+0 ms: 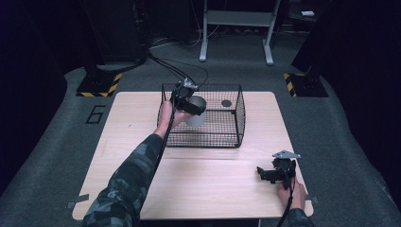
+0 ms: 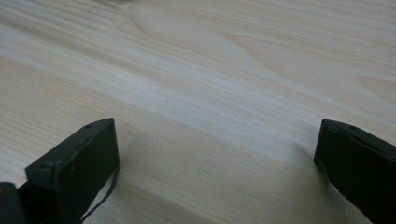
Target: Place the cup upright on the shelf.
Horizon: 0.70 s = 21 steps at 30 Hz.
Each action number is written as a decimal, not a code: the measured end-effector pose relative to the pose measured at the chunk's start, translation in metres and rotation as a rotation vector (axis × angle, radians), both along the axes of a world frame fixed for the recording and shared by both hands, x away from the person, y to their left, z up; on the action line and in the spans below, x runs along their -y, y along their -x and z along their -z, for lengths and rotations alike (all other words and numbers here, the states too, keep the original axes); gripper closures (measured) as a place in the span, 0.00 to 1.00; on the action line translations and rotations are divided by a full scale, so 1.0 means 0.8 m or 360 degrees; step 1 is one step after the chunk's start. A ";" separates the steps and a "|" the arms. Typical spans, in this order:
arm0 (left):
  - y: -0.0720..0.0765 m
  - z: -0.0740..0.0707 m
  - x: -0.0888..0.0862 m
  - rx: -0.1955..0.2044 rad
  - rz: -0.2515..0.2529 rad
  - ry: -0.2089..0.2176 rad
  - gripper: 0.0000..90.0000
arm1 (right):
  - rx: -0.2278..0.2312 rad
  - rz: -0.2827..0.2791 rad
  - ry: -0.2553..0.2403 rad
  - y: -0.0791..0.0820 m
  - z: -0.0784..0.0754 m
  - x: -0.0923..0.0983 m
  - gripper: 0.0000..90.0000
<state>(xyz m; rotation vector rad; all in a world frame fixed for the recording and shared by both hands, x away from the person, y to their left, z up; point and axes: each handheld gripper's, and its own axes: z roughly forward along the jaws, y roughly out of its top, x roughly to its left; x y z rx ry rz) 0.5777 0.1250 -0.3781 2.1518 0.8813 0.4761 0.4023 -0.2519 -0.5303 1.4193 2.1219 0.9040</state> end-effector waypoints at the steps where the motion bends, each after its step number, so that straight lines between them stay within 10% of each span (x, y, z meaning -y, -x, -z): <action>1: -0.001 0.002 0.001 -0.0005 -0.0001 -0.0003 0.07 | 0.0000 0.0000 0.0000 0.000 0.000 0.000 0.00; 21: -0.014 0.030 0.015 -0.0105 0.0007 -0.0088 0.07 | 0.0000 0.0000 0.0000 0.000 0.000 0.000 0.00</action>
